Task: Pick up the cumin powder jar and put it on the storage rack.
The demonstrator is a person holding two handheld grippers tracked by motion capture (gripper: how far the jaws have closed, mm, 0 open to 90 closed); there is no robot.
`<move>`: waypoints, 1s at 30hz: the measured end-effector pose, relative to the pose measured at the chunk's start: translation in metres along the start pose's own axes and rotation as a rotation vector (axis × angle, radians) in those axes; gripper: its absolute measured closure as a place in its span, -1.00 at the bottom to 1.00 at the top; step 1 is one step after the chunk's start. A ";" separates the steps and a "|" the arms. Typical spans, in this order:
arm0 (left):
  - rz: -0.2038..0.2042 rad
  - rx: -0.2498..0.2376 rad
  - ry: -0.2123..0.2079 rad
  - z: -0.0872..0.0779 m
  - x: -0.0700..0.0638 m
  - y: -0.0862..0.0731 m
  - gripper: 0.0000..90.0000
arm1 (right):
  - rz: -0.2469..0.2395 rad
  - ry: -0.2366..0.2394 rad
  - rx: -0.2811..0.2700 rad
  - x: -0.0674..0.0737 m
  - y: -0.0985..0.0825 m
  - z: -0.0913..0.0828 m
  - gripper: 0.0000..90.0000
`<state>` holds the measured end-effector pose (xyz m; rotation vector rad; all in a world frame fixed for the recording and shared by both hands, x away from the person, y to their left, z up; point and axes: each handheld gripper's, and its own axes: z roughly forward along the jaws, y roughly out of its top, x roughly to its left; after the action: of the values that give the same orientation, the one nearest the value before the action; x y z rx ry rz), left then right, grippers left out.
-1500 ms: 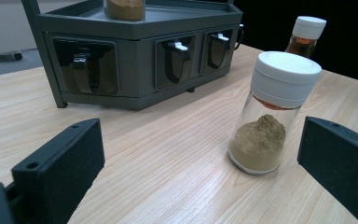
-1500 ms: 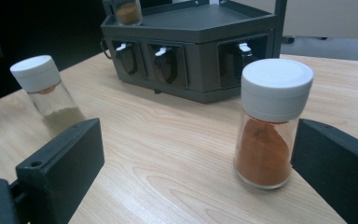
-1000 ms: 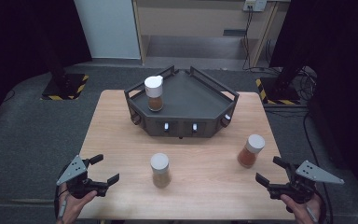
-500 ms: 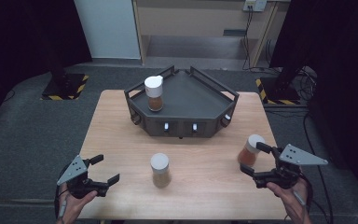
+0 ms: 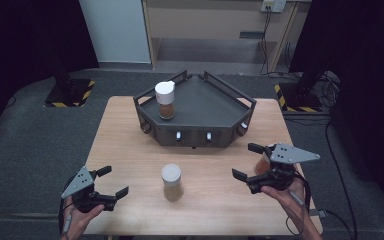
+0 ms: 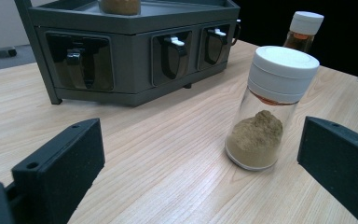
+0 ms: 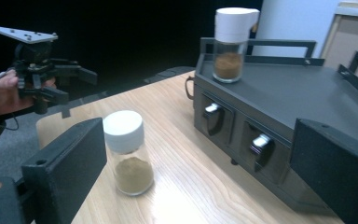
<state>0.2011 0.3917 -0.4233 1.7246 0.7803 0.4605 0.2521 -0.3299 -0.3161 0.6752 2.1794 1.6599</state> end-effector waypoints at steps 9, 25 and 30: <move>0.000 -0.001 0.000 0.000 0.000 0.000 -1.00 | -0.025 0.064 0.005 0.001 0.012 0.026 -0.90; 0.005 0.005 -0.004 0.001 0.000 0.001 -1.00 | -0.052 0.167 0.061 0.003 0.020 0.083 -0.90; 0.003 0.003 -0.004 0.001 0.000 0.000 -1.00 | -0.053 0.194 0.082 0.004 0.019 0.101 -0.90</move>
<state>0.2016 0.3912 -0.4233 1.7291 0.7759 0.4576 0.3045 -0.2414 -0.3255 0.4899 2.3888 1.6795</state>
